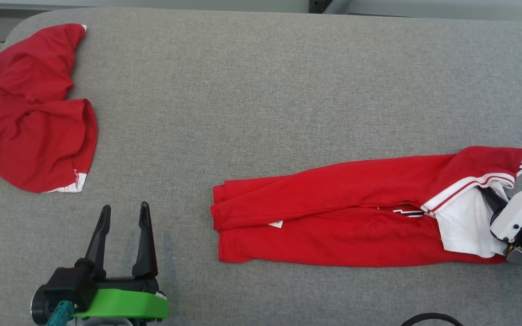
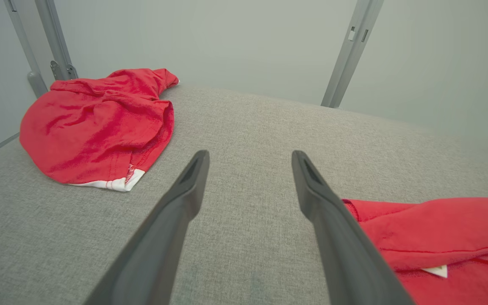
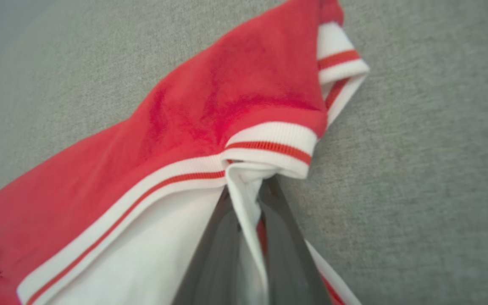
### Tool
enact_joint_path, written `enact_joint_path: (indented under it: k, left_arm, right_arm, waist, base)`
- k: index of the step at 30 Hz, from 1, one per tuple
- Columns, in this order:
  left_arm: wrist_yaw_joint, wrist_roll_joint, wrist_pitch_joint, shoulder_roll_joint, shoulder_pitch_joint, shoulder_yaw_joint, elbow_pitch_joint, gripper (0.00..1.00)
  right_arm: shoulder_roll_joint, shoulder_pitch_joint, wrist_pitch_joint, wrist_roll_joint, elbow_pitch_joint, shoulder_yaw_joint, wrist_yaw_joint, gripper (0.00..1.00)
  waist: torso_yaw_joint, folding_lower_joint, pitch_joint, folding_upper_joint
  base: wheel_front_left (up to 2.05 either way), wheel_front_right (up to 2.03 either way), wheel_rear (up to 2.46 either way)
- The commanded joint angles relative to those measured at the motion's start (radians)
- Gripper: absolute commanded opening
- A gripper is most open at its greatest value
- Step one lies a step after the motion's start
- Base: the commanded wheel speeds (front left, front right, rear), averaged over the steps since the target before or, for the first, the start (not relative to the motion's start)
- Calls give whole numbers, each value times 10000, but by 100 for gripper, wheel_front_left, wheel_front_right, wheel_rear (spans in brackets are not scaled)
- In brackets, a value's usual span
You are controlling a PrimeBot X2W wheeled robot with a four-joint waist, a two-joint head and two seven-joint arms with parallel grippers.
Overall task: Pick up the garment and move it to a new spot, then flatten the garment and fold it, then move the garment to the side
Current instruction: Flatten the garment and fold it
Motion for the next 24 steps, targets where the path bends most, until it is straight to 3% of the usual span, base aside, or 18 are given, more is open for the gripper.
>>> enact_joint_path:
  k: [1,8,14,17,20,24]
  left_arm:
    - [-56,-25,-39,-10,-15,14,19,100]
    - [-372,234,-35,-10,-32,106,196,100]
    - [-658,477,-35,-4,72,452,333,100]
    - [-753,545,-34,-6,264,489,441,100]
    - [-795,500,-34,-5,413,407,501,100]
    - [-836,367,-35,-5,515,297,508,100]
  right_arm:
    - [162,329,214,130,126,149,2,0]
    - [-898,382,140,742,-145,-727,-10,0]
    - [-2044,868,107,781,39,-2259,-7,0]
    - [-2284,967,173,580,-30,-2892,2,0]
    - [-2357,1153,375,410,-904,-2885,2,0]
    - [-1999,1396,678,296,-2926,-1971,1,0]
  waist:
    - [-43,1,-27,-1]
    - [-241,1,-58,-1]
    - [-359,1,-216,-1]
    - [-438,1,-445,-1]
    - [-496,1,-664,-1]
    - [-604,1,-799,-1]
  base:
    - [0,0,0]
    - [0,0,0]
    - [0,0,0]
    - [0,0,0]
    - [0,0,0]
    - [0,0,0]
